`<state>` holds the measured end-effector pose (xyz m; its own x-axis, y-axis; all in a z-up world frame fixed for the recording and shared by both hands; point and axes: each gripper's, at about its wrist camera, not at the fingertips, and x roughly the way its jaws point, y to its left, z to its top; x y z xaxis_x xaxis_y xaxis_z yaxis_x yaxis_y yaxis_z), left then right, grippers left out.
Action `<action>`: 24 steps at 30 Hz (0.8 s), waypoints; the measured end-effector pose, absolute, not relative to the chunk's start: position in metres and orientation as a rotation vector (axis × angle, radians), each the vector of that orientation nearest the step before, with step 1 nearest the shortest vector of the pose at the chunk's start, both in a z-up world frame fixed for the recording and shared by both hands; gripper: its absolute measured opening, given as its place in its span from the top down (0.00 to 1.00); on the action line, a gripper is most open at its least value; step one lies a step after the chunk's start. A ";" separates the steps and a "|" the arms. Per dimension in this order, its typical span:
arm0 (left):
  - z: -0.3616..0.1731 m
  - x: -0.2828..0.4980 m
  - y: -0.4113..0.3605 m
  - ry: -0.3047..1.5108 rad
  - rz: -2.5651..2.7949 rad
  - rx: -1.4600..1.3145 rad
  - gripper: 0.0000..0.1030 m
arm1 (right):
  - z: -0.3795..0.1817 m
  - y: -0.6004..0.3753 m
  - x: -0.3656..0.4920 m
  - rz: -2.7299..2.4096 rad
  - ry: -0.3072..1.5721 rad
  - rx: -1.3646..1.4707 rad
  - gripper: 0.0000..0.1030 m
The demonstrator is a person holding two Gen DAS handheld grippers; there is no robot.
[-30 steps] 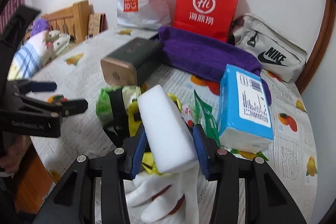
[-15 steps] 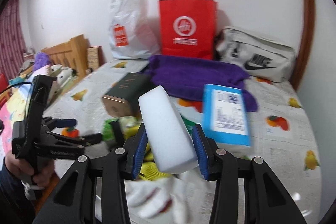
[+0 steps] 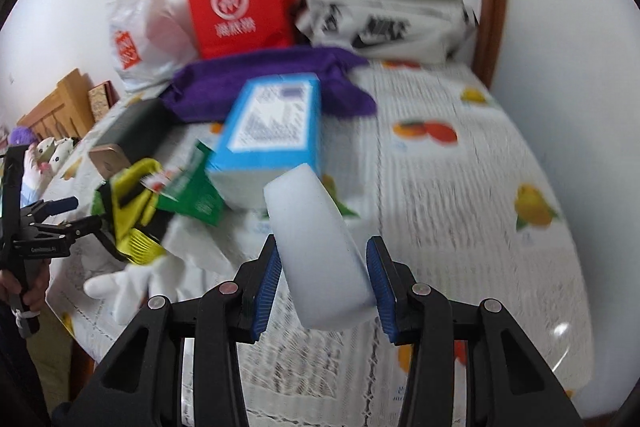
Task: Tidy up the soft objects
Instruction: 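Lift the sponge with the right tool while the left tool grasps the green tissue pack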
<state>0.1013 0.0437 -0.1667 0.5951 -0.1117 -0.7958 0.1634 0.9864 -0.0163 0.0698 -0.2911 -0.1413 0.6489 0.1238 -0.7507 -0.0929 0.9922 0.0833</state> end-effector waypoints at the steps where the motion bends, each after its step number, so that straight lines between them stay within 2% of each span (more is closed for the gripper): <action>1: -0.168 0.104 0.041 0.918 -0.164 0.076 0.00 | -0.149 -0.293 0.072 0.134 0.883 0.066 0.58; 13: -0.171 0.123 0.025 0.876 -0.262 0.155 0.02 | -0.185 -0.283 0.091 0.158 0.975 0.108 0.58; 15: -0.170 0.124 0.025 0.880 -0.277 0.150 0.12 | -0.185 -0.282 0.092 0.153 0.964 0.107 0.60; 17: -0.170 0.123 0.023 0.882 -0.308 0.139 0.27 | -0.185 -0.279 0.094 0.151 0.959 0.098 0.68; 19: -0.168 0.120 0.021 0.880 -0.332 0.126 0.36 | -0.185 -0.276 0.096 0.152 0.961 0.079 0.68; 24: -0.165 0.111 0.019 0.869 -0.293 0.140 0.39 | -0.184 -0.269 0.094 0.168 0.957 0.076 0.68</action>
<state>0.1114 0.0194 -0.1654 0.6090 -0.1966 -0.7684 0.3095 0.9509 0.0020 0.0943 -0.2690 -0.1841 0.5643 0.1765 -0.8065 -0.1093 0.9842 0.1390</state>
